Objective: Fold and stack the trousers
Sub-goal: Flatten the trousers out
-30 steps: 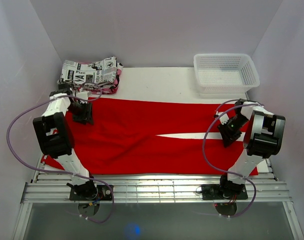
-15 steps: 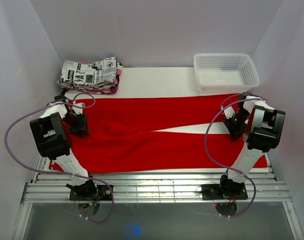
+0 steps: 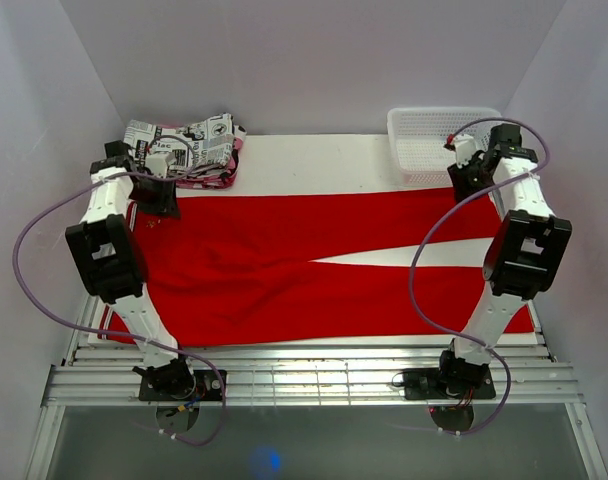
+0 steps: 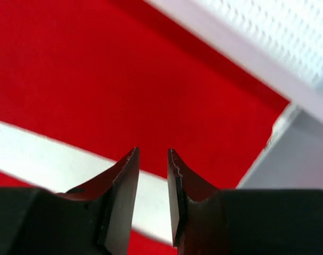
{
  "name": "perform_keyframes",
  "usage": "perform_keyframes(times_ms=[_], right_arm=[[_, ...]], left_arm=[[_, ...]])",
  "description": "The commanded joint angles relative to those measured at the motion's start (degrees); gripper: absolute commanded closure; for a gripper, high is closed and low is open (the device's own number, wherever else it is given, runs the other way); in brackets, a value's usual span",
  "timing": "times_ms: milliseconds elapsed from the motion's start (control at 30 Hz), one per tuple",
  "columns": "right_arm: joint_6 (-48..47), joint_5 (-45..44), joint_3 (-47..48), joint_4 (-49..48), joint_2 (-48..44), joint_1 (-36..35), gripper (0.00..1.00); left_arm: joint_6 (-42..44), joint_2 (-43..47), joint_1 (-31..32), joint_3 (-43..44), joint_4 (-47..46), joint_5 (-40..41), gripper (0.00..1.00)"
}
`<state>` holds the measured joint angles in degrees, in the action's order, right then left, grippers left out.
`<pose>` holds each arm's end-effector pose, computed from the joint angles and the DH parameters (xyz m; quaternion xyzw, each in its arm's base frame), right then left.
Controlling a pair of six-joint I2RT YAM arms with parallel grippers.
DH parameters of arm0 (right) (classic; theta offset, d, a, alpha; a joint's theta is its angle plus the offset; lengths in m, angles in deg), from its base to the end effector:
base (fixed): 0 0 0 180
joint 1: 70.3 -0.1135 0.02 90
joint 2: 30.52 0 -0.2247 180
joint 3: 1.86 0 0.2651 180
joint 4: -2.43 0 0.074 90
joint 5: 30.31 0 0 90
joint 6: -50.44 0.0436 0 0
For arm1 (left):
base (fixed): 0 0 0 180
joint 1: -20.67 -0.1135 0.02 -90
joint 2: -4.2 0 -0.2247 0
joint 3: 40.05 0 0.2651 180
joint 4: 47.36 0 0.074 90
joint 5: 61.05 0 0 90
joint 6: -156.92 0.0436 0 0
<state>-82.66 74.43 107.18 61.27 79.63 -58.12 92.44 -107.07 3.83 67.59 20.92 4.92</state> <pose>0.4135 -0.0779 0.2188 -0.2874 0.9143 -0.0095 0.2852 0.3894 0.0993 0.1979 0.1057 0.9607 -0.1361 0.2177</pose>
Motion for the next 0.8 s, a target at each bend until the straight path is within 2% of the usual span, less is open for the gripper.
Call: perform_keyframes(times_ms=[0,67,267,367,433,600,767], right_arm=[[6.9,-0.2,-0.9,-9.2,4.8,-3.3,0.67],[8.5,-3.7,-2.4,-12.6,6.1,-4.7,0.7],[4.8,-10.0,-8.2,-16.8,8.2,-5.9,0.76],[2.4,-13.2,-11.7,-17.7,8.1,-6.0,0.8],[-0.8,-14.5,-17.6,-19.1,5.7,-6.0,0.82],[-9.2,-14.0,-29.1,-16.1,-1.2,-5.9,0.85],[-15.3,-8.6,-31.1,-4.8,-6.2,-5.9,0.87]], left_arm=[[-1.0,-3.4,1.9,1.7,0.1,-2.2,0.46],[-2.7,-4.6,2.0,2.1,-1.4,-2.1,0.47],[-4.3,-9.4,2.0,2.9,-2.1,-0.5,0.48],[-3.1,-10.8,2.0,2.5,-1.0,1.2,0.48],[-0.7,-11.0,2.0,0.9,0.1,2.2,0.49],[6.1,-9.5,1.9,-3.8,3.0,6.2,0.52],[12.0,-7.3,1.6,-5.9,7.5,5.5,0.53]])
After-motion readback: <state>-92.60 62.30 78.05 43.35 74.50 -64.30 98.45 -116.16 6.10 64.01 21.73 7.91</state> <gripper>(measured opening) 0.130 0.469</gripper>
